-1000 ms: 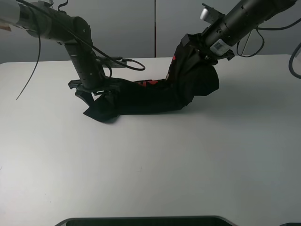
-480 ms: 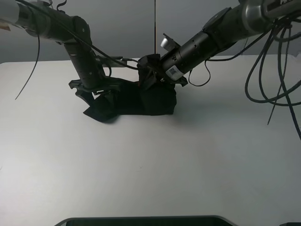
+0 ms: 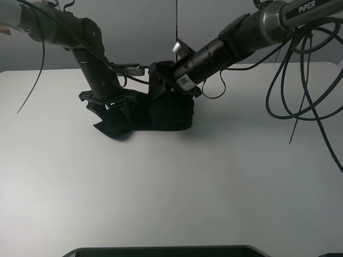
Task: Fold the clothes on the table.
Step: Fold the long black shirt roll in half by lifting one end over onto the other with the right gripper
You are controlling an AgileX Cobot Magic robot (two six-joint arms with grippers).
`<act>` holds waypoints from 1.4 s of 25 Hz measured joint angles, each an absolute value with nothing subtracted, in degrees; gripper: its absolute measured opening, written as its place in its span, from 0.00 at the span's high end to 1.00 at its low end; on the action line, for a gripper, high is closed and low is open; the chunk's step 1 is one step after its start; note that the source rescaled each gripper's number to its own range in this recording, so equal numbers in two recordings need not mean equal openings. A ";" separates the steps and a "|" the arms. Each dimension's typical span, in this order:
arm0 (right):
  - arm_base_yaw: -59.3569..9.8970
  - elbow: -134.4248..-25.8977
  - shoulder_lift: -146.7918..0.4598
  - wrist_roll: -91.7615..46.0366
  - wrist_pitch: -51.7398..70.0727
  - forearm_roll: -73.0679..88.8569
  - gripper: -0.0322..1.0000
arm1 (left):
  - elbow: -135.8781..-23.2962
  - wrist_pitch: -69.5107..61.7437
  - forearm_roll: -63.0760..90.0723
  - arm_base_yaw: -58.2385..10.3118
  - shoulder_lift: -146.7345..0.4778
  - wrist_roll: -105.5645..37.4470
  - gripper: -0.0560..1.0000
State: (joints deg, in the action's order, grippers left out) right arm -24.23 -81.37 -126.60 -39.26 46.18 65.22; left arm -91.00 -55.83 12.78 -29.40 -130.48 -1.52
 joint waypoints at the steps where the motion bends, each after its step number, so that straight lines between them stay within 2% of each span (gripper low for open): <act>1: -24.23 -81.37 -126.60 -39.26 46.03 65.22 0.85 | -91.00 -55.72 13.48 -29.40 -130.48 -2.04 0.04; 7: -24.23 -81.37 -126.60 -39.26 45.47 65.39 0.85 | -91.32 -54.92 15.82 -29.28 -128.32 -3.10 0.04; 17: -24.45 -81.37 -126.60 -39.95 45.35 65.24 0.84 | -103.76 -61.08 16.36 -26.25 -123.58 -3.19 0.04; 18: -24.45 -81.37 -126.60 -40.09 45.35 65.24 0.77 | -105.09 -61.88 16.36 -25.73 -123.58 -3.19 0.04; 19: -24.45 -81.37 -126.60 -40.60 45.35 65.86 0.65 | -106.23 -62.66 16.36 -25.37 -123.58 -3.19 0.04; 20: -24.45 -81.37 -126.60 -41.83 45.35 67.32 0.53 | -107.03 -63.44 16.36 -24.86 -123.58 -3.53 0.04; 22: -24.45 -81.37 -126.60 -44.71 45.35 72.09 0.22 | -108.59 -65.04 16.23 -23.94 -123.58 -4.02 0.04; 24: -24.53 -81.37 -126.60 -49.03 45.88 78.87 0.09 | -109.60 -65.55 16.23 -23.40 -123.58 -4.45 0.04; 27: -25.60 -81.39 -126.60 -54.85 46.00 86.04 0.09 | -110.60 -65.90 16.02 -23.28 -123.58 -4.68 0.04; 32: -26.67 -81.59 -126.60 -57.81 47.39 84.73 0.29 | -110.94 -66.45 15.76 -22.51 -123.58 -4.81 0.04; 35: -24.75 -81.59 -126.18 -58.12 47.52 80.77 0.24 | -110.94 -67.46 15.39 -22.38 -123.58 -5.87 0.04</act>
